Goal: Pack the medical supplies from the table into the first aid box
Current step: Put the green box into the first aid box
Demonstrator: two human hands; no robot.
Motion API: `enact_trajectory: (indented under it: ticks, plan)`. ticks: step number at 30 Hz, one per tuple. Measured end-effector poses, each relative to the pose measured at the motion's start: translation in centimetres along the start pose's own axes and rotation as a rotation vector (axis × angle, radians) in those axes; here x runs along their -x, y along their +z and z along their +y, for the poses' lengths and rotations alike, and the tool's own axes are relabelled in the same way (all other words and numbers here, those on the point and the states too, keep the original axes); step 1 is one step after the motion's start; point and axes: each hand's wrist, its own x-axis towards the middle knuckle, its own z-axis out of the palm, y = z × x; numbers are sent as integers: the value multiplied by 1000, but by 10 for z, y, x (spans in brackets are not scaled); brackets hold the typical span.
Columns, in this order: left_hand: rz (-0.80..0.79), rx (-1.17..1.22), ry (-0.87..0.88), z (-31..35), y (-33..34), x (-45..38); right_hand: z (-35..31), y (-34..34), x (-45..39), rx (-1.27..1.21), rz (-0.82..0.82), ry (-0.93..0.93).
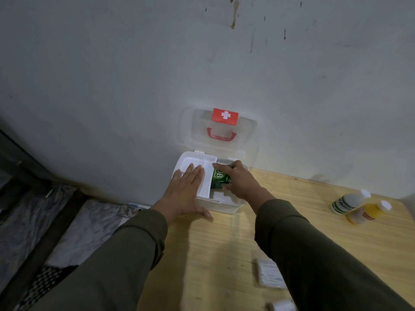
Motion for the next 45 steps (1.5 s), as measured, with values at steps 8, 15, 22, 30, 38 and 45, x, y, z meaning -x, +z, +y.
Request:
enact_trajectory:
  ticks: [8,15,22,30,38,45]
  plan:
    - [-12,3,-7,2,-4,2,-12,-4,1,-202,19,68]
    - [-7,2,-8,2,-4,2,-15,2,2,-311,75,126]
    - [-11,11,-21,3,-3,2,-26,16,0,-453,112,174]
    - [5,-2,-10,2,0,0,-27,21,8,-400,303,119]
    - [2,-7,2,0,1,-1,-31,28,9,-552,205,92]
    - [45,102,43,2,-2,5,-18,1,35,-456,441,63]
